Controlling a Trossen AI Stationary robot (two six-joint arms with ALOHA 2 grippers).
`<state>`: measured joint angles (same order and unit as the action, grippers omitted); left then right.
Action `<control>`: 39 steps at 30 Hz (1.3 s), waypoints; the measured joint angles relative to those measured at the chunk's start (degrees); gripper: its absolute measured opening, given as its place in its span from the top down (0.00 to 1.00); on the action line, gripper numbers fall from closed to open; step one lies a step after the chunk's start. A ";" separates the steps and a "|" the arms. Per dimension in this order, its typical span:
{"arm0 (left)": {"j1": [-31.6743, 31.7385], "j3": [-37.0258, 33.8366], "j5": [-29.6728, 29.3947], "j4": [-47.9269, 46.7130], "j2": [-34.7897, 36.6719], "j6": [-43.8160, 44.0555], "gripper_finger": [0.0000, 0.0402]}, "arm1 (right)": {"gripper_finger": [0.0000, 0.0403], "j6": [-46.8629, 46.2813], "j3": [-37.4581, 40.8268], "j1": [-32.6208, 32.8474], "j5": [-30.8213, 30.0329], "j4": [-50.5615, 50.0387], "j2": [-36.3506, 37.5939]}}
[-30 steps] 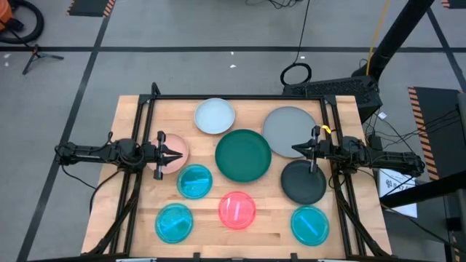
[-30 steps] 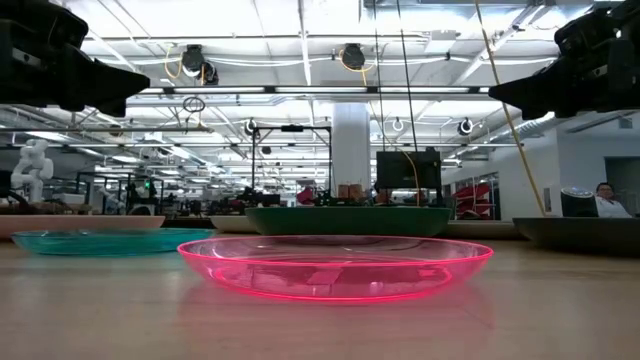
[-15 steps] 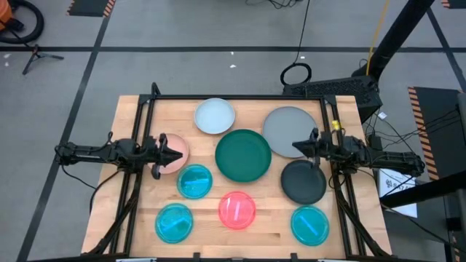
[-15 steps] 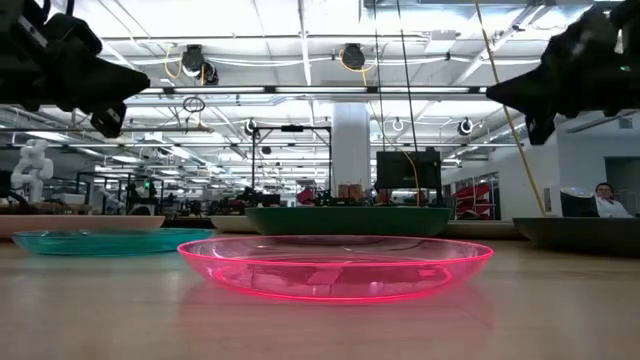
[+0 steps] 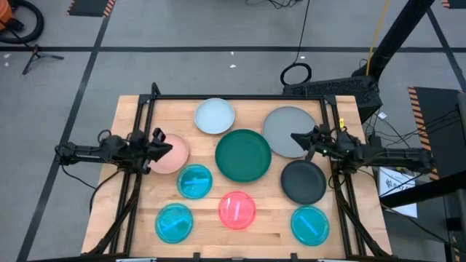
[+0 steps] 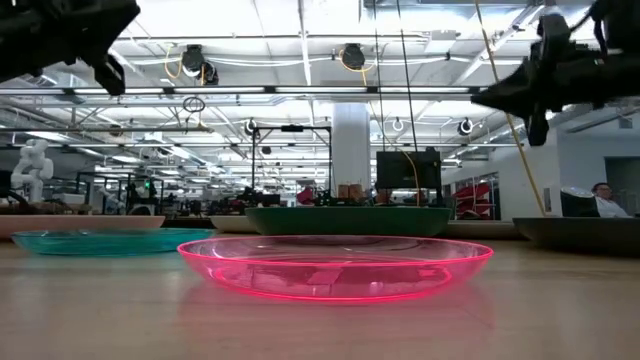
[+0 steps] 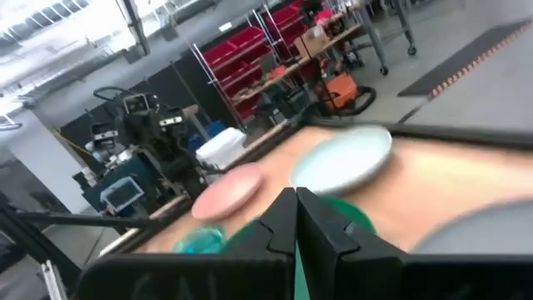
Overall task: Stack plastic plates
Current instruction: Stack the green plate on the gray plate
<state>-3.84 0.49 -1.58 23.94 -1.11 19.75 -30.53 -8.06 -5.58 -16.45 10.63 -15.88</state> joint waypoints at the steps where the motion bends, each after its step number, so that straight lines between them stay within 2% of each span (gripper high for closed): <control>1: 0.00 0.00 0.00 0.41 -0.01 0.00 0.91 | 1.00 0.97 -1.25 -0.04 -0.02 -0.02 -1.89; 7: 0.00 0.02 -2.68 4.52 -0.01 -4.05 0.91 | 1.00 5.75 -10.24 -0.25 -0.07 -0.18 -15.91; 13: 0.00 0.07 -11.63 10.46 0.01 -11.23 0.91 | 1.00 6.28 -21.18 -2.16 0.00 -7.22 -29.61; 17: 0.00 0.57 -14.70 11.10 -0.01 -16.74 0.91 | 1.00 4.79 -27.39 -3.41 0.00 -11.04 -37.73; 31: 0.00 2.12 -15.13 10.18 -0.01 -21.77 0.91 | 1.00 3.82 -41.70 -4.22 0.27 -12.70 -56.55; 39: 0.00 2.16 -15.54 10.06 -0.01 -23.08 0.91 | 1.00 7.66 -48.42 -4.63 4.79 -14.77 -64.88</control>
<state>-3.84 2.66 -17.12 34.00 -1.13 -3.33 -22.88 -56.48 -10.21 -11.66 -4.14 -80.76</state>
